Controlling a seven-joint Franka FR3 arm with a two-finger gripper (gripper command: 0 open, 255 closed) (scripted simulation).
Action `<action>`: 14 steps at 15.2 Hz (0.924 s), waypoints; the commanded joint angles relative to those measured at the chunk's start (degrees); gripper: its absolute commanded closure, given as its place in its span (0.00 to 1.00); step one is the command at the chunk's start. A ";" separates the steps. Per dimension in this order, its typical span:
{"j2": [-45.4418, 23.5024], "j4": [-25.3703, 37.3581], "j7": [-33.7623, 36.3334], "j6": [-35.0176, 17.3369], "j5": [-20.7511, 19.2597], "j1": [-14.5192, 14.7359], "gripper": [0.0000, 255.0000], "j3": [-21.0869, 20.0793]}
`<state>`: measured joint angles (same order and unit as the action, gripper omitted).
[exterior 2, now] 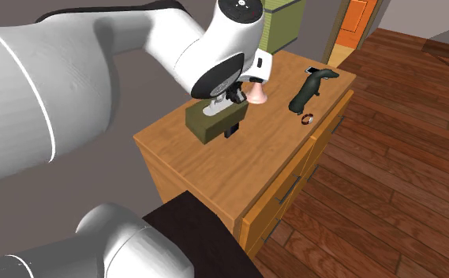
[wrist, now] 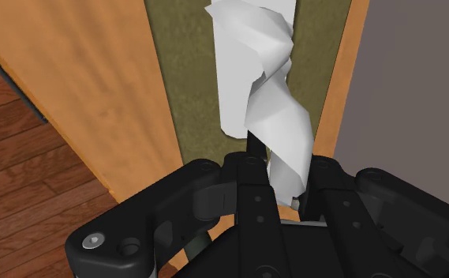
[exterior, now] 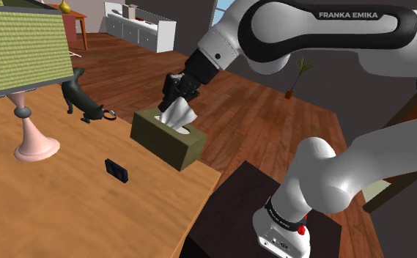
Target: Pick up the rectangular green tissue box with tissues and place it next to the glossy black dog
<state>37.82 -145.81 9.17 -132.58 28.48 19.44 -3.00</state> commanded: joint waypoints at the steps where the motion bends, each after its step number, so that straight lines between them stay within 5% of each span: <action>1: 0.32 1.42 0.68 1.71 -0.61 -0.32 1.00 0.08; 14: 0.31 11.10 4.52 10.93 -3.35 -1.48 1.00 0.38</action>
<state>38.16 -135.48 13.54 -122.44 25.35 18.06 -2.79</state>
